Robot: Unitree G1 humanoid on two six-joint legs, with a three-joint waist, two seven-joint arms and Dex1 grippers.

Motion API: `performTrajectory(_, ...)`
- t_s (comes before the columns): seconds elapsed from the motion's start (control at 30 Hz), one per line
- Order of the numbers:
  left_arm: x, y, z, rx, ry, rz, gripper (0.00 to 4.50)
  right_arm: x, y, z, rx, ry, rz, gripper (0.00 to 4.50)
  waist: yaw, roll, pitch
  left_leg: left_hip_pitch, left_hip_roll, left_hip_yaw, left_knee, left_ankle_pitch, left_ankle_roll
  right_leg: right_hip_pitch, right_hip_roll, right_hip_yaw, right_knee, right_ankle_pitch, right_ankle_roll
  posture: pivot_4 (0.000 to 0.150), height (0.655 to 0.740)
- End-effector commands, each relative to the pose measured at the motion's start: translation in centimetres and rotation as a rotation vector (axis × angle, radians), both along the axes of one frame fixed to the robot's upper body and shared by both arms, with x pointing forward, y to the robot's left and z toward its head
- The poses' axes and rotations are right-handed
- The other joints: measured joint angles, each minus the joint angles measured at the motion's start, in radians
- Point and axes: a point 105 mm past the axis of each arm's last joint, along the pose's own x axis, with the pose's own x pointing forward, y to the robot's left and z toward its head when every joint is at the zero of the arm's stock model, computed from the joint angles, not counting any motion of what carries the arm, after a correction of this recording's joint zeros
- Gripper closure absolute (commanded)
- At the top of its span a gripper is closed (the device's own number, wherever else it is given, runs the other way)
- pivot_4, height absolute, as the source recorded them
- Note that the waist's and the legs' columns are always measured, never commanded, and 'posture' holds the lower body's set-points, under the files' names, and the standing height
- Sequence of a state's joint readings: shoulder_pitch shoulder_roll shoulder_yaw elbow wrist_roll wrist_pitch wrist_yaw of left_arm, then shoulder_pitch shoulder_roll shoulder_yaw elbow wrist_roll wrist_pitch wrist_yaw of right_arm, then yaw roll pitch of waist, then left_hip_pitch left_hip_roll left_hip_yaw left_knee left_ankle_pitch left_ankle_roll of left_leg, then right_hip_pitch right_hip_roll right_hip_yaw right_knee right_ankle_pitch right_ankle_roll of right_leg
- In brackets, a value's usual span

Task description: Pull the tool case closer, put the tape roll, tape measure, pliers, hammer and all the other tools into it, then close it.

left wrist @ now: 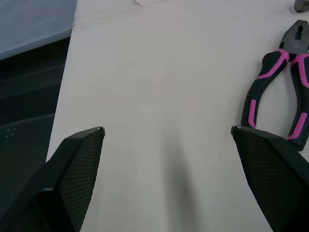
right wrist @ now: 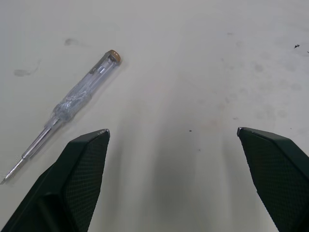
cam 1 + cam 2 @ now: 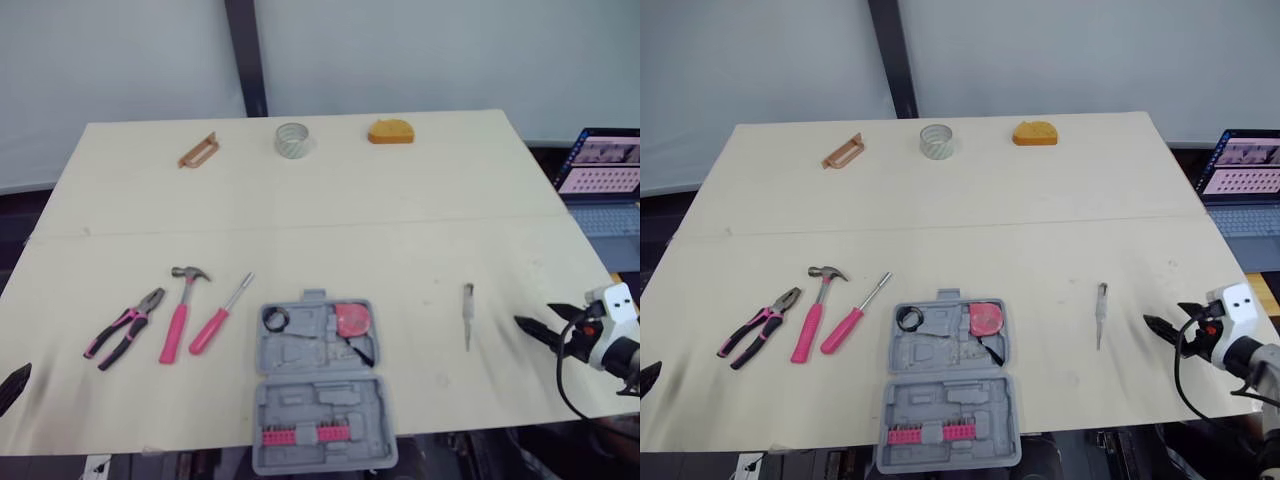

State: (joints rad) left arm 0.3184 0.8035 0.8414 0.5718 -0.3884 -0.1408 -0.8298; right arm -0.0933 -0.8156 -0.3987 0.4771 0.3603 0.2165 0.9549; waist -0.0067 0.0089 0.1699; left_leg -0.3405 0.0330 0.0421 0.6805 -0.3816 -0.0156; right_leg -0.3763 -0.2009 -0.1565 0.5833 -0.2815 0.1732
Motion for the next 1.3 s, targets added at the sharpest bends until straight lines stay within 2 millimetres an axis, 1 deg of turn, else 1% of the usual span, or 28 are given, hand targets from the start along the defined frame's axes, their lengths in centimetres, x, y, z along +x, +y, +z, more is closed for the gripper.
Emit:
performTrajectory(0.03,0.2,-0.1,0.3,0.013,-0.024,-0.006,0.00,0.2,-0.1,1.2,-0.030,-0.039,0.018,0.03,0.000,0.000,0.000,0.000,0.000,0.000,0.000,0.000,0.000,0.000,0.000,0.000,0.000,0.000,0.000,0.150,0.7400)
performTrajectory(0.17,0.4,-0.3,0.2,0.014,-0.021,-0.017,0.00,0.2,0.1,1.4,-0.034,-0.042,0.027,0.03,0.000,0.000,0.000,0.000,0.000,0.000,0.000,0.000,0.000,0.000,0.000,0.000,0.000,0.000,0.000,0.150,0.7400)
performTrajectory(0.23,0.7,-0.5,0.1,0.012,-0.017,-0.033,0.00,0.3,0.5,1.8,-0.032,-0.053,0.049,0.03,-0.001,0.000,0.000,0.000,0.000,0.000,0.000,0.000,0.000,0.000,0.000,0.000,0.000,0.000,0.000,0.150,0.7400)
performTrajectory(0.3,1.4,-1.3,-0.1,-0.007,-0.004,-0.079,0.00,0.6,2.4,2.8,-0.021,-0.076,0.133,0.03,-0.002,0.001,0.000,0.000,0.000,0.001,0.000,0.000,0.000,0.000,0.000,0.000,0.000,0.000,0.000,0.150,0.7400)
performTrajectory(0.33,1.8,-1.7,-0.2,-0.014,0.002,-0.102,0.00,0.7,3.7,3.3,-0.010,-0.087,0.181,0.03,-0.001,0.001,0.001,0.001,0.000,0.001,0.000,0.000,0.000,0.000,0.000,0.000,0.000,0.000,0.000,0.150,0.7400)
performTrajectory(0.4,2.9,-2.4,-0.2,-0.026,0.008,-0.149,0.00,0.9,7.2,4.4,0.017,-0.092,0.317,0.03,0.000,0.001,0.001,0.001,0.000,0.001,0.000,0.000,0.000,0.000,0.000,0.000,0.001,0.000,0.000,0.150,0.7400)
performTrajectory(0.43,3.3,-2.7,-0.2,-0.029,0.010,-0.163,0.00,0.8,8.3,4.7,0.026,-0.088,0.360,0.03,0.001,0.001,0.001,0.001,0.001,0.001,0.000,0.000,0.000,0.000,0.000,0.000,0.001,0.000,0.000,0.150,0.7400)
performTrajectory(0.47,3.9,-3.2,-0.3,-0.034,0.019,-0.196,0.00,0.8,10.6,5.3,0.034,-0.088,0.446,0.03,0.002,0.001,0.001,0.001,0.001,0.001,0.000,0.000,0.000,0.000,0.000,0.000,0.002,0.000,0.000,0.150,0.7400)
performTrajectory(0.57,5.6,-4.8,-0.8,-0.043,0.056,-0.288,0.00,0.6,16.2,6.9,0.051,-0.110,0.662,0.03,0.002,0.001,0.001,0.001,0.001,0.001,0.000,0.000,0.000,0.000,0.000,0.000,0.002,0.000,0.000,0.150,0.7400)
performTrajectory(0.67,7.2,-6.0,-1.3,-0.048,0.082,-0.347,0.00,0.5,20.7,8.5,0.056,-0.148,0.830,0.03,0.002,0.001,0.001,0.001,0.001,0.001,0.000,0.000,0.000,-0.001,0.000,0.000,0.002,0.000,0.000,0.150,0.7400)
performTrajectory(0.73,8.3,-6.8,-1.5,-0.053,0.096,-0.382,0.00,0.2,23.2,9.5,0.051,-0.175,0.930,0.03,0.002,0.001,0.001,0.001,0.001,0.001,0.001,0.000,0.000,-0.001,0.000,-0.001,0.002,0.000,0.000,0.150,0.7400)
performTrajectory(0.8,9.0,-7.4,-1.7,-0.056,0.111,-0.406,0.00,0.0,24.7,10.1,0.046,-0.189,0.993,0.03,0.004,-0.001,0.001,0.001,0.001,0.001,0.001,-0.001,0.000,-0.001,0.000,-0.001,0.002,0.000,0.000,0.150,0.7400)
performTrajectory(1.0,9.9,-7.7,-2.6,-0.053,0.157,-0.412,0.00,-0.5,27.3,11.0,0.041,-0.223,1.088,0.03,0.001,-0.005,0.002,0.000,0.001,0.001,0.001,-0.001,0.000,-0.001,0.000,-0.003,0.002,0.000,0.000,0.150,0.7400)
performTrajectory(1.2,10.7,-7.9,-3.7,-0.047,0.214,-0.412,0.00,-1.1,28.7,11.5,0.038,-0.241,1.147,0.03,-0.001,-0.006,0.002,0.001,0.001,0.002,0.002,-0.001,0.000,-0.001,0.000,-0.002,0.003,0.000,0.000,0.150,0.7400)
performTrajectory(1.3,10.9,-8.0,-4.3,-0.051,0.245,-0.408,0.00,-1.3,29.0,11.6,0.031,-0.245,1.164,0.03,0.000,-0.006,0.002,0.001,0.001,0.002,0.002,-0.001,0.000,-0.001,0.000,-0.002,0.004,0.000,0.000,0.150,0.7400)
